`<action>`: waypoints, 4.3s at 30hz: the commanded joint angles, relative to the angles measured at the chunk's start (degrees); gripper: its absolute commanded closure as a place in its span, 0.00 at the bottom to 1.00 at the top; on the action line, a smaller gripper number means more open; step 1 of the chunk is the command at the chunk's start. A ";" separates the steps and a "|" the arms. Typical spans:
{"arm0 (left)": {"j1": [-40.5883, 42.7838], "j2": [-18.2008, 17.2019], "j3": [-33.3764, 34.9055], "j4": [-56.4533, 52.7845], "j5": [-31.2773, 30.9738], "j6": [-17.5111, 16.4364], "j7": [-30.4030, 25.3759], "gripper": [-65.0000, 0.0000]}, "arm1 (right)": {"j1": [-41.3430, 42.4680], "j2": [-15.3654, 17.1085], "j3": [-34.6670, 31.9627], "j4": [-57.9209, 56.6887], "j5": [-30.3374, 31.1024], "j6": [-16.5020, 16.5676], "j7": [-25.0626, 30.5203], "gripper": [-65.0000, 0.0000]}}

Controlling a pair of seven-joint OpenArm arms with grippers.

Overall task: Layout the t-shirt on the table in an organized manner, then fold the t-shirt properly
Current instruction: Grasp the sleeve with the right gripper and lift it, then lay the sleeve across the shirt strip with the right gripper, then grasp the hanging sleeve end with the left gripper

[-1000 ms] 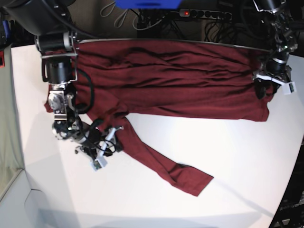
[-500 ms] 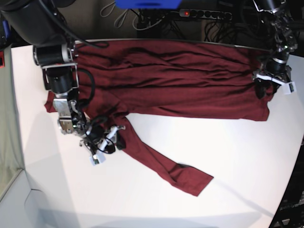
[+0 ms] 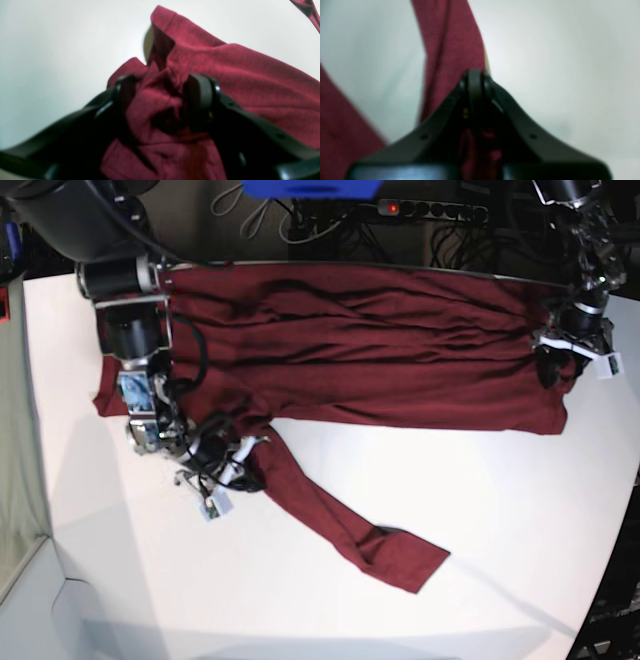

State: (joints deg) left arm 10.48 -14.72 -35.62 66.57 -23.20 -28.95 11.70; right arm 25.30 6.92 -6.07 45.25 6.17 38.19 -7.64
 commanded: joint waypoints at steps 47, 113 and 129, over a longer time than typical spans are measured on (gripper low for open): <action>0.73 -0.71 -2.85 3.72 -6.65 -0.37 -0.23 0.49 | -37.04 1.74 -7.61 57.21 0.37 1.81 -13.77 0.53; -49.12 20.39 34.96 -53.95 15.86 15.81 -22.74 0.50 | -39.50 1.65 18.50 61.95 0.64 1.81 -19.75 0.53; -44.99 16.79 39.53 -53.33 23.42 24.60 -22.83 1.00 | -39.59 1.65 18.77 61.78 0.64 1.81 -19.75 0.53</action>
State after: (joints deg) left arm -34.61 3.27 4.16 13.56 0.16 -6.68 -15.92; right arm -14.63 8.05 12.47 106.15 6.00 39.81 -28.73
